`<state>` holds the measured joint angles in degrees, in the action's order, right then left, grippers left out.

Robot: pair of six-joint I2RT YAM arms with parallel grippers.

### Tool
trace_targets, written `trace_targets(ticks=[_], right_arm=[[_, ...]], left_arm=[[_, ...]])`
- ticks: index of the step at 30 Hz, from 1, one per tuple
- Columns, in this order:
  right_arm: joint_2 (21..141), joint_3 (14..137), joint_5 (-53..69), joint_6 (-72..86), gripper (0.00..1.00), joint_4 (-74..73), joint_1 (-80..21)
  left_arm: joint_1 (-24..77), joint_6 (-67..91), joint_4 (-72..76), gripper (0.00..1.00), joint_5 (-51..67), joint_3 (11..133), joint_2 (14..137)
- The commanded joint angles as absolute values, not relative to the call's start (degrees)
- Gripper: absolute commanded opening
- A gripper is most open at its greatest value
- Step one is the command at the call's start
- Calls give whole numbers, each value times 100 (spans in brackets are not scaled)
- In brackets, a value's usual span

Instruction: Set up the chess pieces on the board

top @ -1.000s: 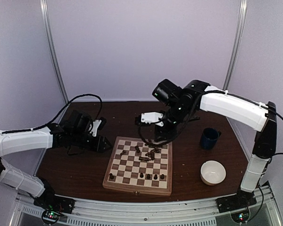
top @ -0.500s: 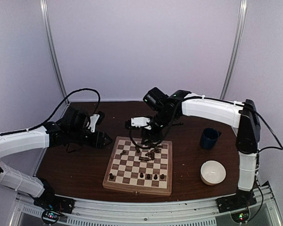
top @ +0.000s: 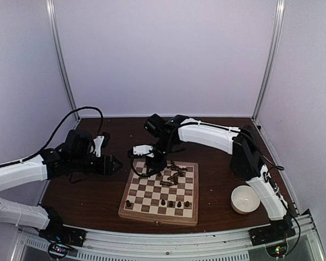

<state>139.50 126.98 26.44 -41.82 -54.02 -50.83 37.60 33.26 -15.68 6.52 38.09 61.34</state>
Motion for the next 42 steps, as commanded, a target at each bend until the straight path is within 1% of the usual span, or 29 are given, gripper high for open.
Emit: trace_targets(ticks=[1, 11, 16, 18, 22, 25, 31, 35, 38, 42], right_arm=[[14166, 13120, 3076, -4287, 51, -5870, -5222], [14601, 13524, 2854, -4292, 51, -6003, -5361], [14655, 13523, 2765, -4362, 49, -6060, -5384], [14636, 13470, 2769, -4389, 46, -6090, -5380], [14576, 13349, 2797, -4403, 33, -6080, -5388], [14534, 13295, 2847, -4358, 28, -6037, -5400], [14471, 13167, 2725, -4226, 19, -5907, -5458], [14131, 12711, 2842, -4000, 13, -5666, -5443], [13654, 12090, 3198, -3663, 10, -5230, -5380], [12986, 11402, 4056, -2960, 9, -4682, -5169]], left_arm=[[3718, 3436, -1400, 57, 630, 3787, 6144], [3718, 3445, -1351, 58, 721, 3792, 6142], [3718, 3467, -1378, 58, 712, 3729, 6071], [3718, 3484, -1358, 58, 711, 3706, 6064], [3718, 3505, -1319, 58, 734, 3698, 6056], [3718, 3516, -1304, 58, 738, 3700, 6069], [3718, 3598, -1233, 58, 767, 3638, 6075], [3718, 3684, -1022, 58, 841, 3480, 6020], [3718, 3738, -766, 58, 891, 3318, 5925], [3718, 3975, -162, 57, 1324, 3181, 5971]])
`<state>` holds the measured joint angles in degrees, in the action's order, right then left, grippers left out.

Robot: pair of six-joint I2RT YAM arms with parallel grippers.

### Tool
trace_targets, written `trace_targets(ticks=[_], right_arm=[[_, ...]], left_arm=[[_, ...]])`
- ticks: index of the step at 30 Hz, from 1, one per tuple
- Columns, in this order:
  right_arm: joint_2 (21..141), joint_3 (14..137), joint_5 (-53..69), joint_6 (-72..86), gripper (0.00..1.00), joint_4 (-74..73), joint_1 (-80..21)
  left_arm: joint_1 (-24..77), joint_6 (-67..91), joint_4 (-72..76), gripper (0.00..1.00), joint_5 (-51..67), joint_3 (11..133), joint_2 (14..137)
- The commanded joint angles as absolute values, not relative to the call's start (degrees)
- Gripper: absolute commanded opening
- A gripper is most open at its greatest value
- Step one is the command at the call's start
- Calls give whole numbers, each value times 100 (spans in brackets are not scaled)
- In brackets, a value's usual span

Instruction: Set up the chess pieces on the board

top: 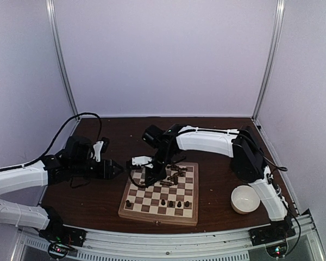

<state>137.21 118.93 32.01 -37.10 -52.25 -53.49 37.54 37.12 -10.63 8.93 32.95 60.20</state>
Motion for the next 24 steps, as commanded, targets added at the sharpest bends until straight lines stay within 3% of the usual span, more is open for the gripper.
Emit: trace_targets(ticks=[1, 8, 13, 24], right_arm=[[12844, 11253, 4292, -2765, 9, -4533, -5110], [12006, 10045, 5568, -718, 9, -2734, -4595], [11726, 9657, 5837, -150, 10, -2151, -4439], [11621, 9432, 6044, 542, 11, -1533, -4447]], left_arm=[[3718, 4098, -53, 57, 1451, 3155, 6007], [3718, 5145, 2100, 58, 2576, 2875, 6482], [3718, 6071, 3308, 52, 2914, 2760, 6979], [3735, 6570, 4045, 44, 2496, 2671, 7407]])
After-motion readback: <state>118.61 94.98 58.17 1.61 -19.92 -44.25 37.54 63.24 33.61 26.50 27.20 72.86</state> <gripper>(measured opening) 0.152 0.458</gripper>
